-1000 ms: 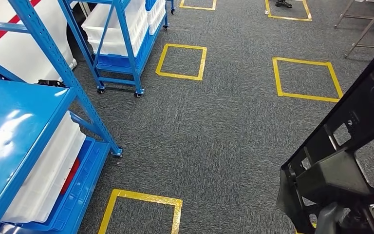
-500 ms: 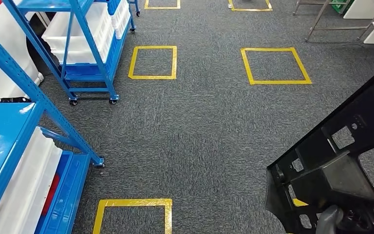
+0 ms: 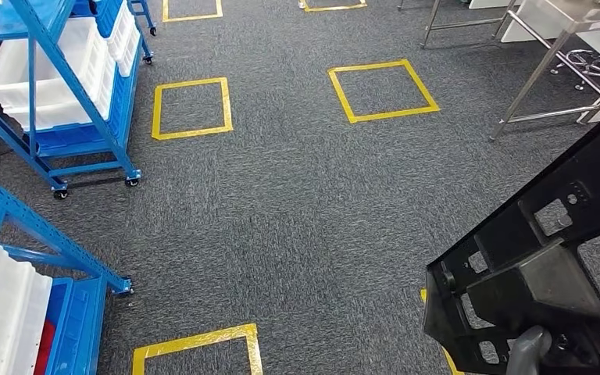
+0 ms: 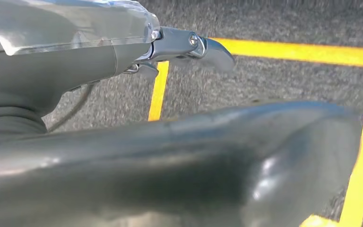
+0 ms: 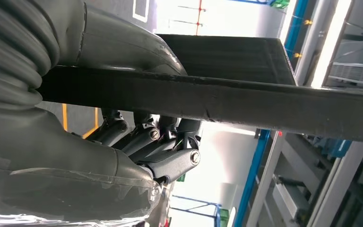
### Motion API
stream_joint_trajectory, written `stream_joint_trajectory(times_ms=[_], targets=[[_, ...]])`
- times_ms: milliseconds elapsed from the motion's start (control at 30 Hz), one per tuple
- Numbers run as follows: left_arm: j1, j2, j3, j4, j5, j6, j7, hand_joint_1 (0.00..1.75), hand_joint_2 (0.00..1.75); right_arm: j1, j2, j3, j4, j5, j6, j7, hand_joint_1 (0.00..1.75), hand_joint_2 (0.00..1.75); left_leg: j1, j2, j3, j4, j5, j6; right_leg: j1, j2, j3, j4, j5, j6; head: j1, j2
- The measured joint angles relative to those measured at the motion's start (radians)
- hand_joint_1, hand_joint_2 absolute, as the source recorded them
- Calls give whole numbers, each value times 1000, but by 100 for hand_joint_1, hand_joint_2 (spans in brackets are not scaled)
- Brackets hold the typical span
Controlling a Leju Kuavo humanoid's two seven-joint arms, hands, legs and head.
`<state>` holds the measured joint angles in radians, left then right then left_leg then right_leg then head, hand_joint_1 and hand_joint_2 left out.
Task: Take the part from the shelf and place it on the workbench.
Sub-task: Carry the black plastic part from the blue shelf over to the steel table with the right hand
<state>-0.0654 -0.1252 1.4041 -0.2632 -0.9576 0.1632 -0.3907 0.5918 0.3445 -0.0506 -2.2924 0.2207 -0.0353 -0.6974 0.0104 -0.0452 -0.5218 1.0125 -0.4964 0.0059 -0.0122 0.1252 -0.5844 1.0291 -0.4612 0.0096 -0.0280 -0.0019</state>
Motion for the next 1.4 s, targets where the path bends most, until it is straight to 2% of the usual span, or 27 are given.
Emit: stream_joint_trajectory(times_ms=[67, 133, 200, 233, 267, 300, 367, 433, 500, 567, 633, 700, 733, 767, 800, 867, 933, 1000, 1033, 1100, 1167, 1200, 1233, 1267, 1300, 1367, 1400], targets=[[-2, -1, 0, 0, -1, 0, 0, 0, 0, 0, 0, -3, -1, 0, 0, 0, 175, 175, 0, 24, 1, -10, 10, 15, 1, -41, -19, 37, -28, 9, 1, 0], [1, -1, 0, 0, -2, 0, -1, 0, 0, -2, 0, -6, -1, 1, 0, 0, 175, 175, -3, 49, -2, -14, 13, 23, 2, -98, -70, 146, -94, 15, 3, 0], [4, -1, 0, 0, -3, -1, -1, 0, 0, -3, 0, -8, 0, 1, -1, 0, 175, 175, -7, 77, -5, -13, 13, 24, -1, -116, -119, 256, -139, 19, 3, 0], [5, -2, 0, 0, -3, -1, -1, 0, 0, -3, 0, -8, 0, 1, -2, 0, 175, 175, -9, 90, -5, -13, 12, 24, -1, -119, -122, 269, -136, 19, 3, 0], [4, -2, 0, 0, -3, -1, -1, 0, 0, -2, 0, -9, 0, 1, -2, 0, 175, 175, -9, 103, -5, -13, 11, 23, -1, -124, -103, 239, -114, 18, 3, 0], [3, -3, 0, 0, -3, -1, -1, 0, 0, -2, 0, -9, 0, 1, -2, 0, 175, 175, -10, 114, -3, -13, 10, 22, 0, -135, -67, 176, -82, 15, 3, 0], [2, -5, 0, 0, -3, -2, -2, 0, 0, -3, 0, -9, 0, 2, -2, 0, 175, 175, -13, 132, 2, -12, 6, 16, 8, -181, 9, 38, -36, 4, 2, 0], [1, -5, 0, 0, 0, -5, -3, 0, 0, -4, 1, -9, 0, 4, -1, 0, 175, 175, -16, 148, 7, -12, 3, 8, 18, -201, 35, -15, -27, -6, 2, 0], [-1, -6, 0, 0, 4, -11, -3, 0, 0, -2, 1, -9, -1, 7, 1, 0, 175, 175, -15, 161, 10, -12, -1, -2, 17, -178, 33, -19, -22, -14, 2, 0], [-3, -6, 0, 0, 6, -15, -2, 0, 0, -2, 2, -9, -1, 12, 1, -1, 175, 175, -12, 129, 2, 18, -27, -11, 9, -157, 34, -28, -14, -26, 1, 0], [-1, -6, 1, 0, 7, -16, 0, 0, 0, -2, 3, -9, -1, 14, 2, -1, 175, 175, -8, 76, -44, 126, -92, -17, 6, -135, 33, -31, -9, -35, 1, 0], [3, -6, 2, 0, 7, -16, 1, 0, 0, -3, 4, -9, 0, 15, 2, 0, 175, 175, -5, 56, -104, 255, -143, -22, 7, -108, 31, -29, -7, -38, 1, 0], [4, -6, 2, 0, 7, -16, 1, 0, 0, -3, 4, -9, 0, 15, 2, 0, 175, 175, -4, 54, -117, 280, -141, -23, 7, -93, 30, -28, -7, -38, 1, 0], [5, -6, 2, 0, 7, -16, 2, 0, 0, -3, 5, -10, 0, 15, 2, 0, 175, 175, -3, 53, -113, 265, -119, -24, 7, -78, 30, -25, -8, -37, 0, 0], [5, -6, 2, 0, 7, -16, 2, 0, 0, -3, 5, -10, 0, 16, 2, 0, 175, 175, -1, 48, -91, 212, -82, -24, 6, -64, 31, -22, -9, -35, 1, 0], [5, -6, 2, 0, 7, -16, 3, 0, 0, -3, 5, -10, 0, 16, 2, 0, 175, 175, 4, 10, -34, 76, -19, -22, 5, -39, 27, -10, -13, -28, 1, 0], [5, -6, 3, 0, 6, -16, 4, 0, 0, -3, 5, -10, 0, 17, 4, 0, 175, 175, 5, -20, -8, 11, -3, -17, 4, -17, 17, 0, -14, -16, 2, 0], [2, -6, 3, 0, 6, -19, 6, 0, 0, -1, 6, -10, 0, 21, 6, 0, 175, 175, 2, -7, -6, 5, -2, -7, 1, 2, 10, -1, -10, -1, 2, 0], [1, -6, 3, 0, 6, -20, 6, 0, 0, 0, 6, -10, 0, 23, 8, 0, 175, 175, 2, 4, -4, 1, 2, 0, -1, 0, 7, 1, -11, 4, 2, 0], [0, -6, 3, 0, 8, -22, 6, 0, 0, 2, 6, -10, 0, 32, 8, 0, 175, 175, 4, 29, -2, -10, 11, 14, 1, -48, -18, 52, -46, 12, 4, 0], [2, -5, 4, 0, 12, -22, 6, 0, 0, 2, 5, -10, 1, 41, 6, 0, 175, 175, 1, 53, -4, -13, 13, 20, 2, -104, -75, 170, -111, 18, 6, 0], [4, -5, 4, 0, 13, -23, 6, 0, 0, 2, 5, -10, 2, 44, 4, 0, 175, 175, -1, 67, -5, -13, 12, 20, 0, -113, -104, 229, -134, 20, 6, 0], [5, -5, 5, 0, 13, -24, 6, 0, 0, 3, 5, -10, 3, 45, 2, 0, 175, 175, -2, 80, -6, -13, 11, 20, -1, -117, -120, 263, -140, 22, 6, 0], [5, -5, 5, 0, 11, -25, 6, 0, 0, 3, 5, -10, 3, 47, 0, 0, 175, 175, -2, 94, -5, -12, 10, 20, -2, -121, -118, 262, -128, 22, 6, 0], [4, -5, 5, 0, 9, -27, 6, 0, 0, 4, 5, -10, 4, 48, -1, 0, 175, 175, -2, 105, -3, -12, 9, 19, -2, -127, -95, 219, -99, 21, 6, 0], [3, -5, 5, 0, 5, -31, 7, 0, 0, 3, 5, -10, 4, 50, -1, 0, 175, 175, -4, 125, 3, -12, 4, 12, 4, -165, -18, 78, -38, 14, 6, 0], [3, -5, 5, 0, 4, -32, 7, 0, 0, 4, 6, -10, 4, 51, -1, 0, 175, 175, -6, 133, 6, -11, 1, 8, 8, -181, 9, 27, -23, 8, 6, 0]])
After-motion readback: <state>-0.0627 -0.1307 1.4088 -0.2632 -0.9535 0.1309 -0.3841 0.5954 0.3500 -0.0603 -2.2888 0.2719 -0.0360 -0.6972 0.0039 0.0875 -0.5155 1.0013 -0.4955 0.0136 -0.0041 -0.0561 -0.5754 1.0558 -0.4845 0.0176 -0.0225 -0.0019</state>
